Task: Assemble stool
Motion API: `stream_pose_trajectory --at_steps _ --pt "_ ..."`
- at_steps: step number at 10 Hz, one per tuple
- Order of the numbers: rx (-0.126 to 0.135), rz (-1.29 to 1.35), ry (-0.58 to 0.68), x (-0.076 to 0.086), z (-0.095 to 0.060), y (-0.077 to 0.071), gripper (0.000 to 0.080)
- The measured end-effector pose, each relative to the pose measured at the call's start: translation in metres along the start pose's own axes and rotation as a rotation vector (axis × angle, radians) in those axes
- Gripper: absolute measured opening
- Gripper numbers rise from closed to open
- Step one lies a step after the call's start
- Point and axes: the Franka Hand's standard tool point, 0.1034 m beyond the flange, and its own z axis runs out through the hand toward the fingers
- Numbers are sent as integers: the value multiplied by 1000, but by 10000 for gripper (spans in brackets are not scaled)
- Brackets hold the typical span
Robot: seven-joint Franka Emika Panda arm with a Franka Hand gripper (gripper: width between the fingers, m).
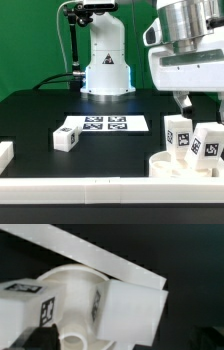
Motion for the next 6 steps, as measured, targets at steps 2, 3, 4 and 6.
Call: stream_pose_trajectory --at_steps 2,3,4,6 --pt "-5 -175 3 0 1 0 649" --pt "-15 -291 11 -2 2 0 649" --pt "-16 -343 13 -4 1 -2 649" --pt "-27 -554 23 -5 0 -4 649"
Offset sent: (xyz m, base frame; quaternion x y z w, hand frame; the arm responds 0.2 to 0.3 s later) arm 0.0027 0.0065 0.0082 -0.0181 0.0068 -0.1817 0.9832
